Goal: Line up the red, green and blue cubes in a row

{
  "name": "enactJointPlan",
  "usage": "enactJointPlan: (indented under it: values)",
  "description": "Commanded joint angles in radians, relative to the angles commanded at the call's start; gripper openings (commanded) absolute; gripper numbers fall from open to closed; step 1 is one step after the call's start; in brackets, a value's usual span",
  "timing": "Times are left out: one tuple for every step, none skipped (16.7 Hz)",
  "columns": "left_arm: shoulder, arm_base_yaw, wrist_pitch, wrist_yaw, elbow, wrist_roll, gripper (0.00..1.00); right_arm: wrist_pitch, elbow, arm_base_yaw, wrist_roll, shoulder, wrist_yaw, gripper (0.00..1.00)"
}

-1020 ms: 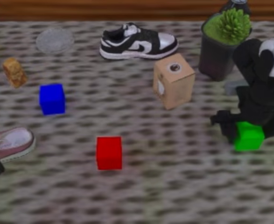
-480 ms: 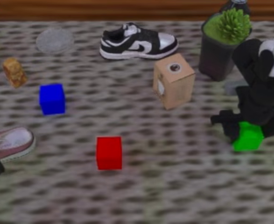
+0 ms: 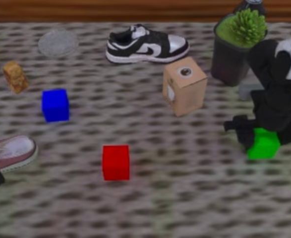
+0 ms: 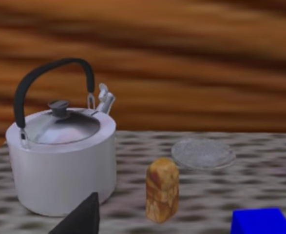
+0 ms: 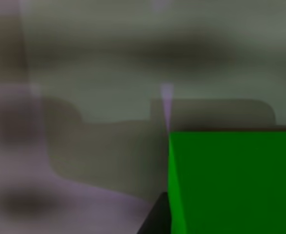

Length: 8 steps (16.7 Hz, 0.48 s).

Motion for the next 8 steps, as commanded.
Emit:
enactJointPlan:
  values:
    - [0.000, 0.000, 0.000, 0.000, 0.000, 0.000, 1.00, -0.024, 0.016, 0.001, 0.000, -0.009, 0.000, 0.00]
    - [0.000, 0.000, 0.000, 0.000, 0.000, 0.000, 1.00, -0.058, 0.034, 0.002, 0.000, -0.023, 0.000, 0.00]
    - [0.000, 0.000, 0.000, 0.000, 0.000, 0.000, 1.00, -0.099, 0.055, 0.002, 0.000, -0.038, 0.000, 0.00]
    - [0.000, 0.000, 0.000, 0.000, 0.000, 0.000, 1.00, -0.142, 0.076, 0.004, 0.000, -0.054, 0.000, 0.00]
    - [0.000, 0.000, 0.000, 0.000, 0.000, 0.000, 1.00, -0.179, 0.096, 0.005, -0.001, -0.069, 0.000, 0.00]
    - [0.000, 0.000, 0.000, 0.000, 0.000, 0.000, 1.00, -0.207, 0.112, 0.006, -0.001, -0.084, -0.001, 0.00]
    - [0.000, 0.000, 0.000, 0.000, 0.000, 0.000, 1.00, -0.224, 0.124, 0.006, -0.002, -0.095, -0.001, 0.00]
    - [0.000, 0.000, 0.000, 0.000, 0.000, 0.000, 1.00, -0.231, 0.128, 0.007, -0.002, -0.101, -0.001, 0.00]
